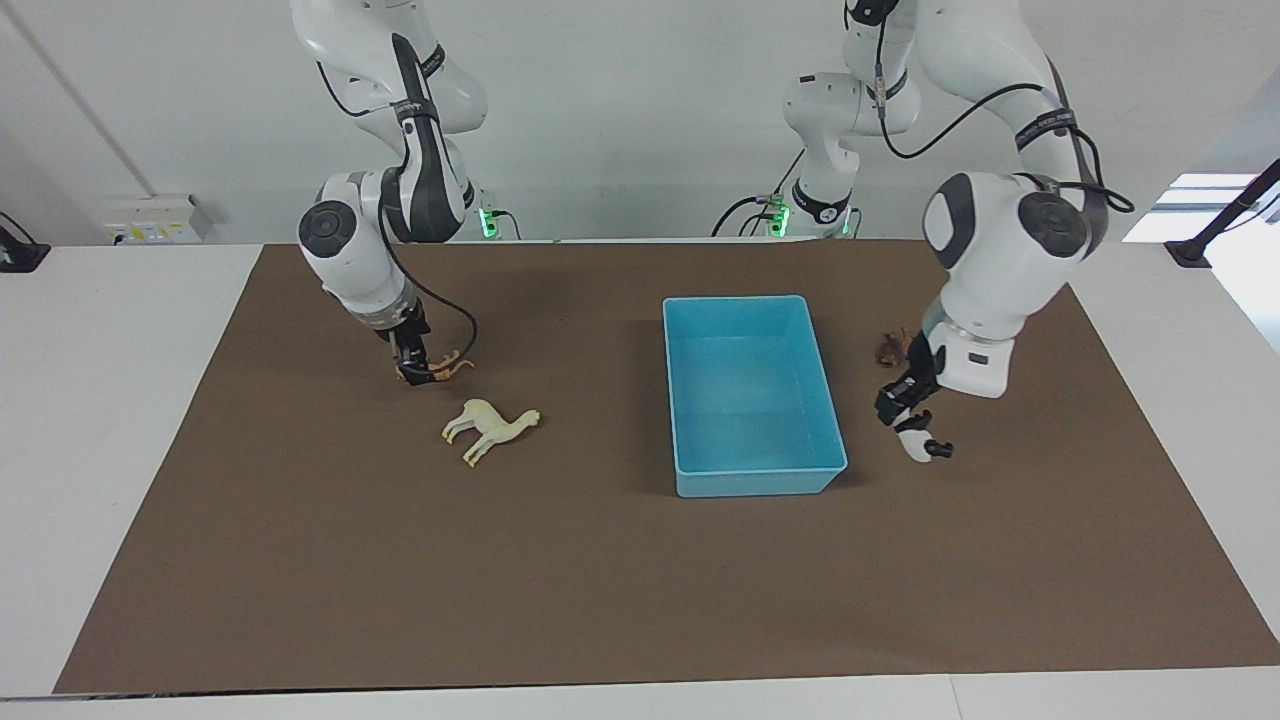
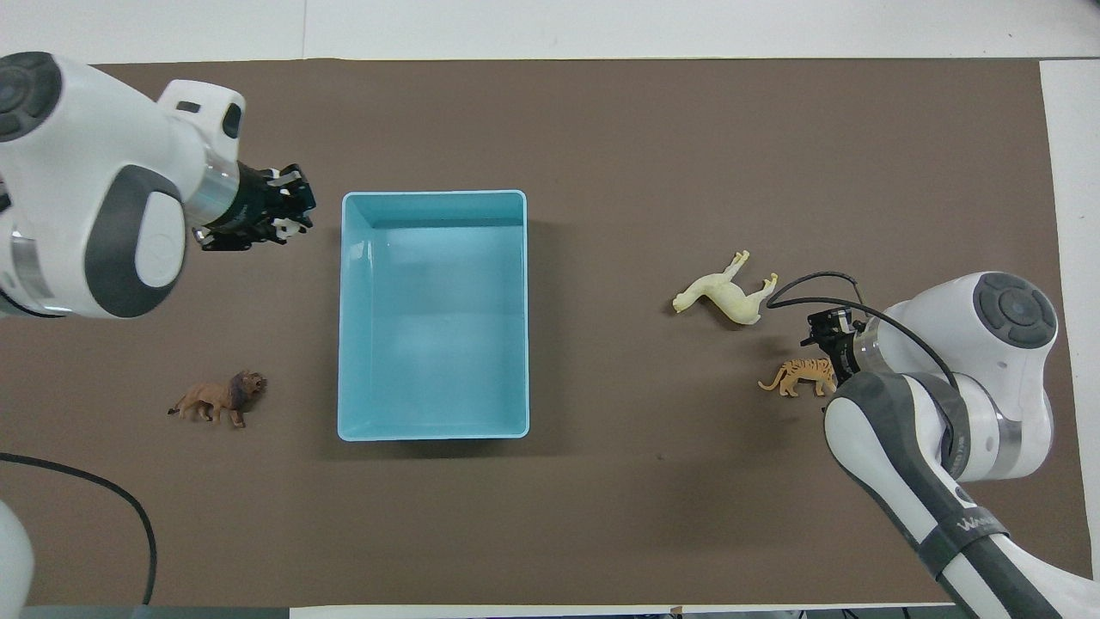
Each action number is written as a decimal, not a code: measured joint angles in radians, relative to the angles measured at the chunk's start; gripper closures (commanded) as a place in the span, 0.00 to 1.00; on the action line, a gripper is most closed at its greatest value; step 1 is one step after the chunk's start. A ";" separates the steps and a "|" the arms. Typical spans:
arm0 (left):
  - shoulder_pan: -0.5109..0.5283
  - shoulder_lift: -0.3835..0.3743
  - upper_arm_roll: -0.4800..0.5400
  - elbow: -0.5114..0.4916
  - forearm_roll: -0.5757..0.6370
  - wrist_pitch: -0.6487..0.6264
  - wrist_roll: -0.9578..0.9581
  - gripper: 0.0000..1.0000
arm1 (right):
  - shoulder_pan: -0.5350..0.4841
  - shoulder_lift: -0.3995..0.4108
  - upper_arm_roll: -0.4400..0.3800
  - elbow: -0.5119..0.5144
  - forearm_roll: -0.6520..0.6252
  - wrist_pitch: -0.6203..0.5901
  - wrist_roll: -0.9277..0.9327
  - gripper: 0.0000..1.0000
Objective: Put all toys into storage box
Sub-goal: 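Drop the panda in the box while the right gripper grasps the tiger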
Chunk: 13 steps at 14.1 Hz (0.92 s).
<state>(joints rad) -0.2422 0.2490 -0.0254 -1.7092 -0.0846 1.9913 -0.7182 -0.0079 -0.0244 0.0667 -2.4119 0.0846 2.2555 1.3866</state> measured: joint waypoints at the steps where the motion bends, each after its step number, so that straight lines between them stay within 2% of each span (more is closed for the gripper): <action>1: -0.056 0.000 -0.001 -0.011 0.000 0.012 -0.072 1.00 | 0.000 0.000 0.000 -0.015 0.000 0.020 0.000 0.00; 2: -0.104 -0.001 -0.001 -0.038 0.000 0.051 -0.124 0.98 | 0.000 0.001 0.000 -0.030 0.000 0.043 0.000 0.00; 3: -0.144 -0.006 -0.001 -0.080 0.000 0.105 -0.164 0.32 | 0.000 0.002 0.000 -0.043 0.000 0.063 0.000 0.00; 4: -0.178 -0.013 -0.001 -0.128 0.000 0.149 -0.190 0.00 | 0.000 0.002 0.000 -0.054 0.000 0.075 0.000 0.00; 7: -0.212 -0.044 0.004 -0.194 0.000 0.143 -0.210 0.00 | 0.000 0.002 0.000 -0.081 0.000 0.107 -0.001 0.00; 10: -0.177 -0.117 0.035 -0.186 0.002 0.054 -0.205 0.00 | 0.000 0.002 -0.001 -0.100 0.000 0.125 -0.004 0.11; 12: -0.080 -0.172 0.041 -0.187 0.005 -0.022 -0.129 0.00 | 0.000 0.002 -0.001 -0.105 0.000 0.136 -0.005 0.27; 13: -0.010 -0.188 0.043 -0.193 0.006 -0.041 -0.066 0.00 | 0.000 0.002 -0.001 -0.110 0.000 0.155 -0.007 0.53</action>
<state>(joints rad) -0.2524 0.0609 0.0181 -1.9025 -0.0787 1.9504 -0.7842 -0.0083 -0.0224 0.0662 -2.5219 0.0846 2.4103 1.3797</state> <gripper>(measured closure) 0.000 0.106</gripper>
